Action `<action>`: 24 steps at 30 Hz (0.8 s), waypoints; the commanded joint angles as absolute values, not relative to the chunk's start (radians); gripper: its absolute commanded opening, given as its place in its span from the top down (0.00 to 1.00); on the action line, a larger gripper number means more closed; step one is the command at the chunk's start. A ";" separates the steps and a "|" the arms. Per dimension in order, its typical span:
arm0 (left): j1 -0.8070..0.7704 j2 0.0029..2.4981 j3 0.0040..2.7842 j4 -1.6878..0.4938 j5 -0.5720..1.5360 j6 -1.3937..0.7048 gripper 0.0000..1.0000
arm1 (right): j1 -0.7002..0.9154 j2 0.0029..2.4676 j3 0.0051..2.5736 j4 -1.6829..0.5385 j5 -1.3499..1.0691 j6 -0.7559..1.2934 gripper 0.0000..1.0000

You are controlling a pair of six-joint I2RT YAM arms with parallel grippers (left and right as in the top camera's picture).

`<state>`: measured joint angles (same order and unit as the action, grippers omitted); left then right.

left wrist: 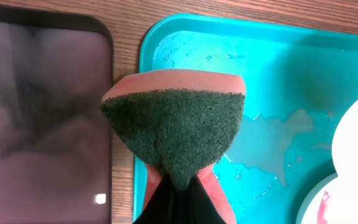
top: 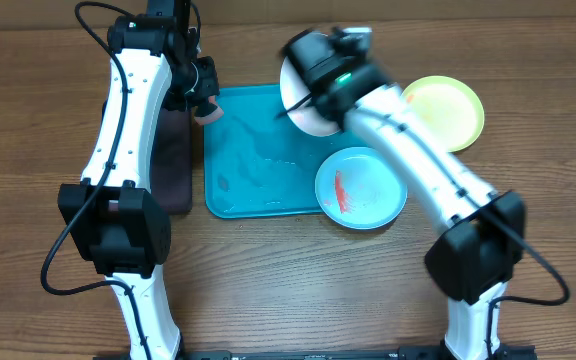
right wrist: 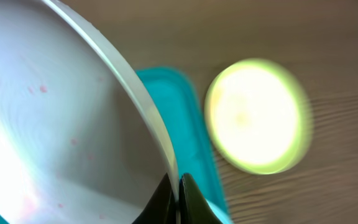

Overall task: Clean dirty plates on tray and stack at the side
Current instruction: 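Lift the white plate with the right gripper and carry it right, then lower the white plate onto the yellow plate and open right gripper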

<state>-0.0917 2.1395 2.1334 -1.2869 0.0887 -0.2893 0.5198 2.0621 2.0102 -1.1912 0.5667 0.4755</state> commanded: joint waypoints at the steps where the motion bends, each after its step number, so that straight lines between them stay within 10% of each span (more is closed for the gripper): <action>1: -0.100 2.139 2.129 -1.287 0.078 -0.303 0.96 | 0.394 2.049 2.022 -1.175 0.091 0.318 0.96; 24: -0.131 2.139 2.129 -1.278 0.073 -0.303 0.96 | -0.258 2.219 2.022 -1.160 -0.199 0.287 0.96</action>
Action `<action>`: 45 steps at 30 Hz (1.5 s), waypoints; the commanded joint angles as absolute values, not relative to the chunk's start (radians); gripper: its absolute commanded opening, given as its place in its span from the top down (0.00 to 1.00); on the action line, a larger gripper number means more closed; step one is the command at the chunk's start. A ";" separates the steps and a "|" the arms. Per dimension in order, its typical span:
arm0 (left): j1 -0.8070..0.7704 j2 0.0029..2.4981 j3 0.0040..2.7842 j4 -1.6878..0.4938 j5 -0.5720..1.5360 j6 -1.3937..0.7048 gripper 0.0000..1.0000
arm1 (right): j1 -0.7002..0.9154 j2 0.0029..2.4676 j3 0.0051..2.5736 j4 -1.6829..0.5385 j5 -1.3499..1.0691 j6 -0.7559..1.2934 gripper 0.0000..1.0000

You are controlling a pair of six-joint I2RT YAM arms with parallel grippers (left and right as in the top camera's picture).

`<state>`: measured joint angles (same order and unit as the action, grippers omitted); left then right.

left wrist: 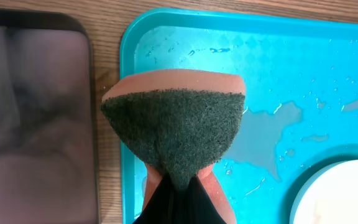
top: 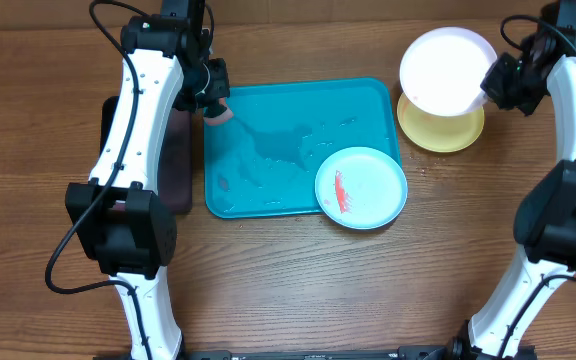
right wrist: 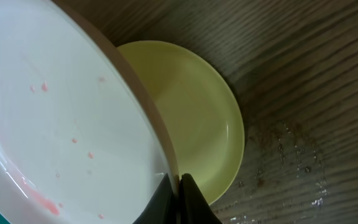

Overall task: Clean dirty plates on tray and stack at the side
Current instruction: 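Lower the white plate onto the yellow plate and open right gripper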

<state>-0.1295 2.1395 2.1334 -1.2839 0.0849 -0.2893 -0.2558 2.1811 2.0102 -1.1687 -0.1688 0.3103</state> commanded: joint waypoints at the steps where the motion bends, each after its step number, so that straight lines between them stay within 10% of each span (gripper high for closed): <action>1: -0.131 2.139 2.129 -1.278 0.074 -0.303 0.96 | -0.265 2.236 2.022 -1.159 -0.199 0.287 0.96; 16: -0.132 2.139 2.129 -1.278 0.074 -0.303 0.96 | -0.273 2.327 2.021 -1.253 -0.053 0.318 0.96; 21: -0.131 2.139 2.129 -1.278 0.074 -0.303 0.96 | -0.273 2.327 2.021 -1.306 -0.062 0.317 0.44; 23: -0.132 2.139 2.129 -1.278 0.074 -0.303 0.96 | -0.273 2.323 2.033 -1.345 -0.094 0.291 0.41; 45: -0.134 2.139 2.129 -1.286 0.074 -0.302 0.96 | 0.012 2.165 1.895 -1.562 -0.221 0.122 0.58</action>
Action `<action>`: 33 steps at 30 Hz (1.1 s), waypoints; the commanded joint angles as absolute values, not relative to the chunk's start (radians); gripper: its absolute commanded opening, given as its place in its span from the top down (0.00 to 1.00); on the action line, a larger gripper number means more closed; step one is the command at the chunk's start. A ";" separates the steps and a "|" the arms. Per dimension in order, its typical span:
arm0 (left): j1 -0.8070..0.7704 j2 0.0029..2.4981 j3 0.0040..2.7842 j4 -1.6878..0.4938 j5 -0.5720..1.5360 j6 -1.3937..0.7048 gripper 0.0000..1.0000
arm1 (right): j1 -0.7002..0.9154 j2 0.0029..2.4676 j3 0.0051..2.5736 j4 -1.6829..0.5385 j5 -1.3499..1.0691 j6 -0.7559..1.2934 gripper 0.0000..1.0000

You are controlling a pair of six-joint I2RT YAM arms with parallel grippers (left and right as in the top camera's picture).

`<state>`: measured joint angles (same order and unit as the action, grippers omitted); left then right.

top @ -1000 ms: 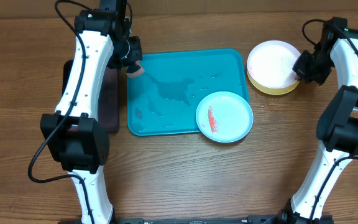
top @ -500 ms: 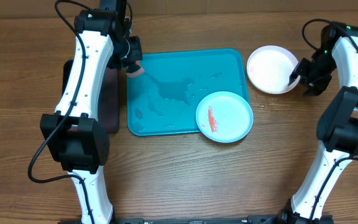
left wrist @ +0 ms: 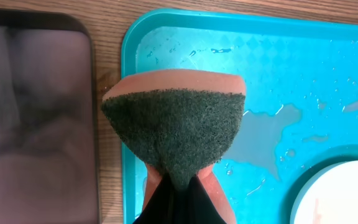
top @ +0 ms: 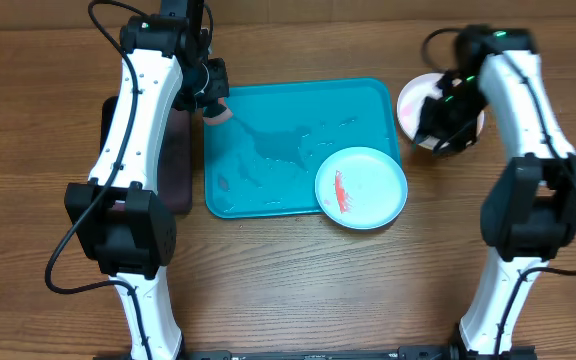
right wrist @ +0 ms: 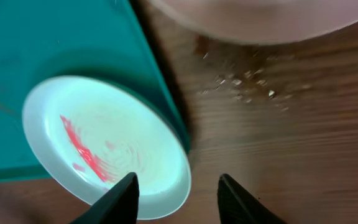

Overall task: Clean dirty plates on tray and stack at the side
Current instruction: 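Lower the white plate onto the yellow plate and open right gripper, then grasp the pale blue plate rim with right gripper and pull it left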

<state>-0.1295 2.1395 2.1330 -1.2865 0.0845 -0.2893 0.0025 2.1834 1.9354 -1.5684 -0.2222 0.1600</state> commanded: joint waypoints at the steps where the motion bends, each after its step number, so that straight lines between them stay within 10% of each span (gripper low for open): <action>1: -0.134 2.139 2.129 -1.286 0.074 -0.302 0.96 | 0.021 2.164 1.870 -1.555 -0.208 0.123 0.58; 33: -0.134 2.139 2.129 -1.283 0.067 -0.292 0.96 | 0.098 2.057 1.525 -1.354 -0.173 0.082 0.71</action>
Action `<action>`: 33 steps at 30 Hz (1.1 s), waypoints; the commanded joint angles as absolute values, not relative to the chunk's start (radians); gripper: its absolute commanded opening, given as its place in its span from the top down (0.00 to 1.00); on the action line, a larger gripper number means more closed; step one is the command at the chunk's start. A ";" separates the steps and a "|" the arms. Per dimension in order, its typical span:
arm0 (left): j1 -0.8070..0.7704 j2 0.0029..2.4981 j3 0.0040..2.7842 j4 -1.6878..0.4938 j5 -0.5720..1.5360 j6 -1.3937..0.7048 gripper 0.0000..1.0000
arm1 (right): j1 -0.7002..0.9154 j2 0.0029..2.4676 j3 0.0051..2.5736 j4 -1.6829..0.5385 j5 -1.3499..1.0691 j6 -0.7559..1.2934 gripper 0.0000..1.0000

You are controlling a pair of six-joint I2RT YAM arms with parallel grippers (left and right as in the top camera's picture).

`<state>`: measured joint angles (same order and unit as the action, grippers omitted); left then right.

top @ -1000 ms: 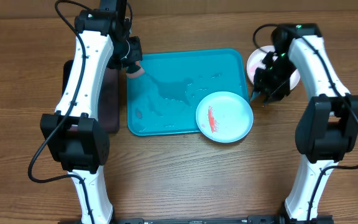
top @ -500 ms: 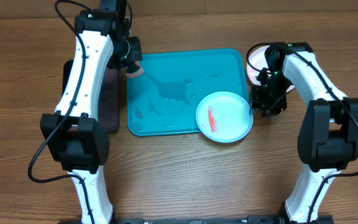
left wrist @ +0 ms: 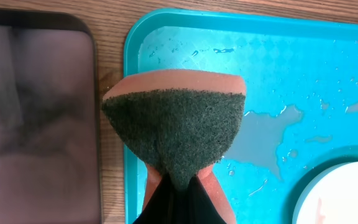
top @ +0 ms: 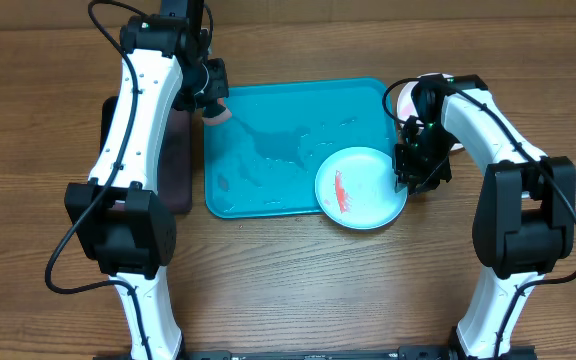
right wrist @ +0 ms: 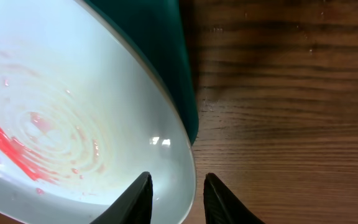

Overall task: Clean dirty plates on tray and stack at the side
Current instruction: 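Grasp the pale blue plate rim with right gripper and pull it left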

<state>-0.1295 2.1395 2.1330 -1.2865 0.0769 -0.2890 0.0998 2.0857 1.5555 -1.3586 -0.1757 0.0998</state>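
Note:
A teal tray [top: 288,130] lies mid-table with wet patches on it. A pale plate with a red smear [top: 360,187] rests on the tray's near right corner, overhanging the edge. My right gripper [top: 415,180] is open at that plate's right rim. In the right wrist view, one finger of the right gripper [right wrist: 174,186] is over the plate [right wrist: 61,124] and the other is over the wood. My left gripper [left wrist: 178,186] is shut on a green-faced orange sponge [left wrist: 173,130], held over the tray's far left corner [top: 215,108]. A white plate [top: 405,100] at the right is mostly hidden by my right arm.
A dark mat [top: 173,160] lies left of the tray, close under my left arm, and fills the left of the left wrist view [left wrist: 36,112]. A water puddle [left wrist: 266,134] sits on the tray [left wrist: 303,68]. Bare wood table [right wrist: 278,112] lies right of the plate.
My right gripper has moved from beside the stacked plates at the right to the smeared plate's right rim, still open. The left gripper and sponge have not moved.
First my right gripper held a white plate tilted above the tray. Then it held that plate over a yellow plate at the right. Later the white plate lay on the yellow one and the gripper was open. Now the gripper is at the smeared plate.

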 commanded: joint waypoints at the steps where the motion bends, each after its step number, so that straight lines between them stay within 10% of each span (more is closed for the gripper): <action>1: -0.134 2.139 2.129 -1.282 0.067 -0.292 0.96 | 0.098 2.057 1.514 -1.348 -0.174 0.086 0.72; 7: -0.134 2.139 2.129 -1.283 0.067 -0.291 0.96 | 0.098 2.053 1.494 -1.334 -0.177 0.105 0.96; 33: -0.205 2.139 2.129 -1.286 0.046 -0.295 0.96 | 0.371 2.095 1.572 -0.888 -0.167 0.559 0.96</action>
